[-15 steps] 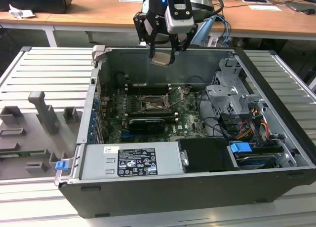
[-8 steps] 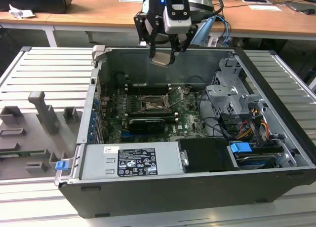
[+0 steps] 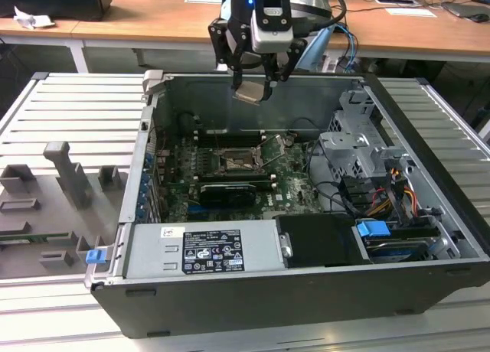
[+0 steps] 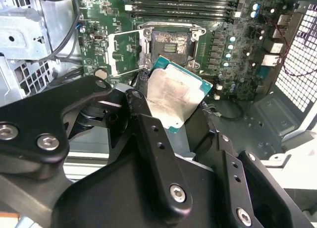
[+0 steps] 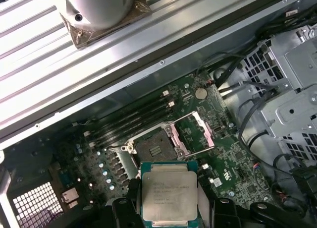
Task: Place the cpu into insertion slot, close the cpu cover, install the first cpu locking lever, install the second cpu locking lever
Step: 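Place the cpu into insertion slot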
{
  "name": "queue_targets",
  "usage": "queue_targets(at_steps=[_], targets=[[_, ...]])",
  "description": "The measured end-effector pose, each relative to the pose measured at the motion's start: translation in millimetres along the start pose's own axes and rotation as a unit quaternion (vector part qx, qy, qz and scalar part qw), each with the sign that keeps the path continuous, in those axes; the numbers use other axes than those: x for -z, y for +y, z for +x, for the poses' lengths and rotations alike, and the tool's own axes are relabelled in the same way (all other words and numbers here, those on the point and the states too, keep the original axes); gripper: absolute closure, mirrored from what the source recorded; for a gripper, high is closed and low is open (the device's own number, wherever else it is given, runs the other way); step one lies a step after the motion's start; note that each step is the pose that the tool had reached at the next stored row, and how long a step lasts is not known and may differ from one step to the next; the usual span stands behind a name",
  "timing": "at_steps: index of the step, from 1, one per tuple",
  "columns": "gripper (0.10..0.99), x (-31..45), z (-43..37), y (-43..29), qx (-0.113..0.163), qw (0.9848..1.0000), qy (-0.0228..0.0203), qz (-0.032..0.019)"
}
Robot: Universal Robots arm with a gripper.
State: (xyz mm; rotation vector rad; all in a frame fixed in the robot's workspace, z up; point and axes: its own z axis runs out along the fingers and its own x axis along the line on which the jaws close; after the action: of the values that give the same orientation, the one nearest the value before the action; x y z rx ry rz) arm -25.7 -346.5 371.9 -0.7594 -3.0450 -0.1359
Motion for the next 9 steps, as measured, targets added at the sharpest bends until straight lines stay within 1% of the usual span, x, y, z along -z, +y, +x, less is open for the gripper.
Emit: queue_targets(at_steps=[9], targets=[[0.545, -0.7, 0.0, 0.0, -0.023, 0.9997, -0.0018, -0.0003]])
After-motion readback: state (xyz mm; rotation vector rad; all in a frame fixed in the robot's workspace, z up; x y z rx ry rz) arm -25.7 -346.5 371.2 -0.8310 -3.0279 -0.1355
